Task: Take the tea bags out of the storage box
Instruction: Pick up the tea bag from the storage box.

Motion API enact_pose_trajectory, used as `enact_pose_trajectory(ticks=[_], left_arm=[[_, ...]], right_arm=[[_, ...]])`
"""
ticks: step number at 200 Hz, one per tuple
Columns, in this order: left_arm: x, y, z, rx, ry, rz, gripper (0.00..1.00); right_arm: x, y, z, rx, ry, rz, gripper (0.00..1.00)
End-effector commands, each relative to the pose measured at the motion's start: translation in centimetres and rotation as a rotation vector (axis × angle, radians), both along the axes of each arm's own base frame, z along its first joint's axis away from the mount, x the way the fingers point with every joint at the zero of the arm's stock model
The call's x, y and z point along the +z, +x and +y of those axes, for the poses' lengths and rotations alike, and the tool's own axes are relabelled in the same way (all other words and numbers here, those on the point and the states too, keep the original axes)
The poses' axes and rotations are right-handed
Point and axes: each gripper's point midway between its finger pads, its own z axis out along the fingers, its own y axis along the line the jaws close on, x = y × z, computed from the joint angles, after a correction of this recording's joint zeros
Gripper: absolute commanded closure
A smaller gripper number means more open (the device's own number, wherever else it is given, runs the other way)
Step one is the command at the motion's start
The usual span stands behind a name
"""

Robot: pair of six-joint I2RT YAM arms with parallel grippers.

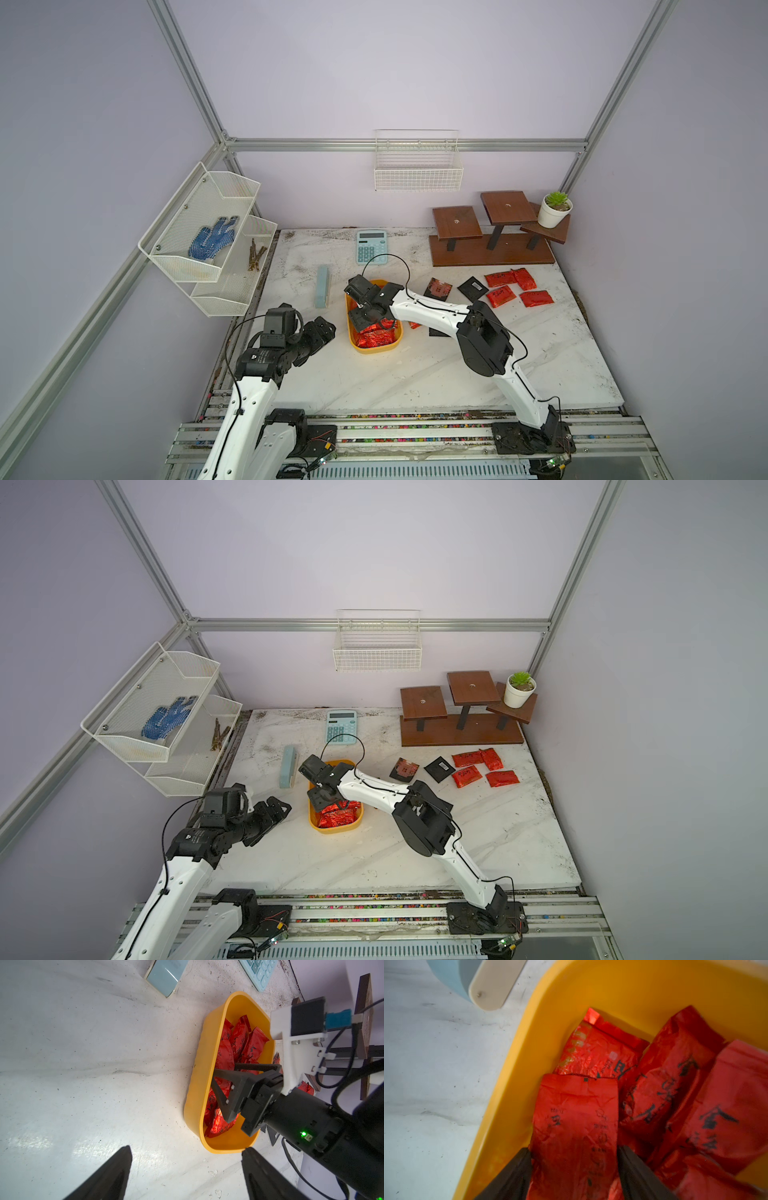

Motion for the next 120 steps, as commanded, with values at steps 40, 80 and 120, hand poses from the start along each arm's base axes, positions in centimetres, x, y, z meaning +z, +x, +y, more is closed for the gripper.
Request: enact_pose_trajectory(ticks=[40,80,120], left_arm=[[0.6,0.0,-0.2,-0.006,-0.016,-0.023,0.14],[1.1,-0.1,-0.2,-0.006,-0.017,-0.028,0.14],[1.9,-0.1,-0.6,-0.021,-0.036,-0.046,0.14]], right_arm=[[-0.2,-0.2,0.6,-0.006,-0.009,0.001,0.47],[2.5,-0.2,1.3,-0.016,0.065,-0.014,0.54],[5.3,0.1,1.6,-0.038,0.132,-0.035,0.56]])
